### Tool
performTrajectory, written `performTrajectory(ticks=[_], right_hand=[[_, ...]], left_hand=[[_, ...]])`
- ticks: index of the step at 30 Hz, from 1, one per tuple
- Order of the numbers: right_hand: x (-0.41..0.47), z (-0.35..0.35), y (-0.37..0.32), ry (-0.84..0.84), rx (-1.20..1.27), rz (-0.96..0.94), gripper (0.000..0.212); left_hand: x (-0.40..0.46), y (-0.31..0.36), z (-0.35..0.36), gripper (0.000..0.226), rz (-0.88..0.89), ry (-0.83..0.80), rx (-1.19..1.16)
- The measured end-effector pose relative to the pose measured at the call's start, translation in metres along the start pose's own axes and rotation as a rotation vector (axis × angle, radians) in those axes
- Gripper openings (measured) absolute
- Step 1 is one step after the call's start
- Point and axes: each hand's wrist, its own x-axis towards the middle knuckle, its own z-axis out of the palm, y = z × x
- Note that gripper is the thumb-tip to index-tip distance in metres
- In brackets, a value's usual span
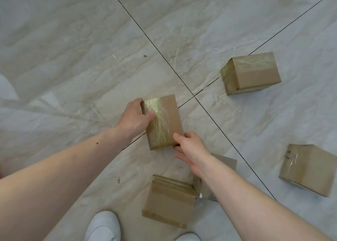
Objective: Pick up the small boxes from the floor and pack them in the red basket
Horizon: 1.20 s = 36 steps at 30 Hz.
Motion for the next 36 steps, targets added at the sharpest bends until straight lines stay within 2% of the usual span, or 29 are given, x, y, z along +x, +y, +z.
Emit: performTrajectory(ticks=[2,4,7,13,18,21,24,28,36], right_hand=[[-0.015,-0.004,-0.008,0.068,0.004,-0.020,0.012],[-0.034,-0.007,-0.018,0.119,0.024,-0.031,0.021],[-0.072,-0.010,-0.041,0.175,0.019,-0.101,0.043],[-0.158,0.002,-0.096,0.222,-0.030,-0.248,0.041],[-0.226,0.017,-0.126,0.308,-0.064,-0.338,0.061],[-0.264,0.022,-0.140,0.333,-0.064,-0.399,0.058],[-0.296,0.033,-0.145,0.334,-0.090,-0.471,0.043],[-0.326,0.052,-0.142,0.274,-0.109,-0.558,0.038],[-0.384,0.115,-0.098,0.075,-0.265,-0.644,0.053]], left_hand=[[-0.010,0.005,-0.008,0.061,-0.016,0.000,0.016],[-0.026,0.012,-0.019,0.066,-0.042,-0.009,0.006],[-0.058,0.031,-0.041,0.060,-0.072,-0.017,-0.021],[-0.122,0.075,-0.105,0.043,-0.076,0.072,-0.104],[-0.171,0.100,-0.156,0.052,-0.099,0.108,-0.214],[-0.196,0.103,-0.178,0.067,-0.111,0.139,-0.289],[-0.218,0.102,-0.196,0.079,-0.095,0.140,-0.329],[-0.245,0.087,-0.213,0.044,-0.053,0.194,-0.378],[-0.317,0.020,-0.251,0.042,-0.152,0.349,-0.469]])
